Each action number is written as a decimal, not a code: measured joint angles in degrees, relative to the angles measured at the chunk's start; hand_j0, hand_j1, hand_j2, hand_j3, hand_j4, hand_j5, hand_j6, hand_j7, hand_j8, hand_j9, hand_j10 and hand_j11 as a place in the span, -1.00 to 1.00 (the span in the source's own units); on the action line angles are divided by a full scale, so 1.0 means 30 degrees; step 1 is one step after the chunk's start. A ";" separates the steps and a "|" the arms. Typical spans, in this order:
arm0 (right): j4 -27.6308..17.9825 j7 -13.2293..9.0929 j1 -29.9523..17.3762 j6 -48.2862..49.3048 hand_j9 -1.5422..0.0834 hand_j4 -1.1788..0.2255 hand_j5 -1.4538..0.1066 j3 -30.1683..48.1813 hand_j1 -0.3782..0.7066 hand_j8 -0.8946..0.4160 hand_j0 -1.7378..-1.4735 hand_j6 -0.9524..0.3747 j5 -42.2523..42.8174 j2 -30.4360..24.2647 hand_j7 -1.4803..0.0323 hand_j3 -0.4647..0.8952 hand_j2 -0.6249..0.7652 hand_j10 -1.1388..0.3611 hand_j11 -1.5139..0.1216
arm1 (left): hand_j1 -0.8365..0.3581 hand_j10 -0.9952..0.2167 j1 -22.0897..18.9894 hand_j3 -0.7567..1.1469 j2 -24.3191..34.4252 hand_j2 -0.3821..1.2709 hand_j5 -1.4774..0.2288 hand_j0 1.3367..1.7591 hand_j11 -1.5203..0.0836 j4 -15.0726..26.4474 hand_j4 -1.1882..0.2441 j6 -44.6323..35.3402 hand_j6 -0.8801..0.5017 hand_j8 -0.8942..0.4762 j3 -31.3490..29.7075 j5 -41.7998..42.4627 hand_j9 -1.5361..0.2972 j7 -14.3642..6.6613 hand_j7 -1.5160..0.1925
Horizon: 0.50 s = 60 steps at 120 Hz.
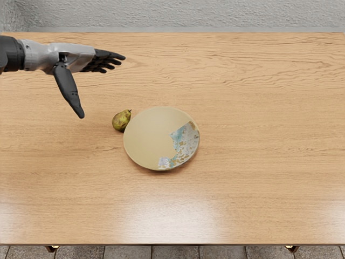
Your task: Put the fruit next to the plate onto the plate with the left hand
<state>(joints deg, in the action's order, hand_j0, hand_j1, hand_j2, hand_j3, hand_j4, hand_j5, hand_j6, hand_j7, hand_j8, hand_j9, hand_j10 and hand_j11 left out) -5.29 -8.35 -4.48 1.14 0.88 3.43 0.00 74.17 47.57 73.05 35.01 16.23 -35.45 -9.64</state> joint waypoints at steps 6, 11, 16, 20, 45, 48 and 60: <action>0.0002 -0.0008 -0.0004 0.0011 0.90 0.68 0.86 0.0000 -0.95 0.36 -0.40 0.43 -0.0004 0.0000 0.96 -0.32 -0.10 0.52 0.85 | 0.95 0.61 0.0000 -0.20 -0.0029 -0.53 0.70 0.52 0.87 -0.0002 0.63 0.0000 0.24 0.27 -0.0020 -0.0002 0.65 -0.0003 0.75; 0.0003 -0.0011 -0.0012 0.0013 0.90 0.68 0.86 0.0000 -0.95 0.36 -0.40 0.43 -0.0002 0.0000 0.96 -0.32 -0.10 0.52 0.85 | 0.95 0.61 0.0000 -0.20 -0.0181 -0.53 0.70 0.52 0.87 -0.0003 0.63 0.0000 0.24 0.27 -0.0030 -0.0003 0.65 -0.0017 0.75; 0.0004 -0.0013 -0.0008 0.0009 0.90 0.68 0.86 0.0004 -0.95 0.36 -0.40 0.43 -0.0002 0.0000 0.96 -0.32 -0.10 0.52 0.85 | 0.95 0.61 0.0013 -0.20 -0.0266 -0.53 0.70 0.52 0.87 -0.0004 0.63 0.0000 0.24 0.27 -0.0029 -0.0003 0.65 -0.0249 0.75; 0.0004 -0.0009 -0.0006 0.0006 0.90 0.68 0.86 0.0003 -0.95 0.36 -0.40 0.43 -0.0001 0.0000 0.96 -0.32 -0.10 0.52 0.85 | 0.95 0.61 0.0028 -0.20 -0.0580 -0.53 0.70 0.52 0.87 -0.0005 0.63 0.0000 0.24 0.27 -0.0019 -0.0004 0.65 -0.0752 0.75; 0.0005 -0.0001 0.0000 0.0001 0.90 0.68 0.86 0.0003 -0.95 0.36 -0.40 0.43 0.0000 0.0000 0.96 -0.32 -0.10 0.52 0.85 | 0.95 0.61 0.1159 -0.20 -0.1379 -0.53 0.70 0.52 0.87 -0.0013 0.63 0.0001 0.24 0.27 0.0166 -0.0004 0.65 -0.5704 0.75; 0.0005 -0.0001 0.0000 0.0000 0.90 0.68 0.86 0.0003 -0.95 0.36 -0.40 0.43 0.0000 0.0000 0.96 -0.32 -0.10 0.52 0.85 | 0.95 0.61 0.1277 -0.20 -0.1728 -0.53 0.70 0.52 0.87 -0.0014 0.63 0.0001 0.24 0.27 0.0151 -0.0008 0.65 -0.6291 0.75; 0.0005 0.0000 0.0000 -0.0006 0.90 0.68 0.86 0.0001 -0.95 0.36 -0.40 0.43 0.0000 0.0000 0.96 -0.32 -0.10 0.52 0.85 | 0.95 0.61 0.1524 -0.20 -0.3340 -0.53 0.70 0.52 0.87 -0.0002 0.63 0.0000 0.24 0.27 0.0196 -0.1409 0.65 -0.7625 0.75</action>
<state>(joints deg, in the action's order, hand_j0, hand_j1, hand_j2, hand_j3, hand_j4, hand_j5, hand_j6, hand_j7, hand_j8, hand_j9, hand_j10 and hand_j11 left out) -5.27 -8.35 -4.48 1.13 0.88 3.43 0.00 78.75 37.55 73.05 35.01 16.81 -39.68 -32.52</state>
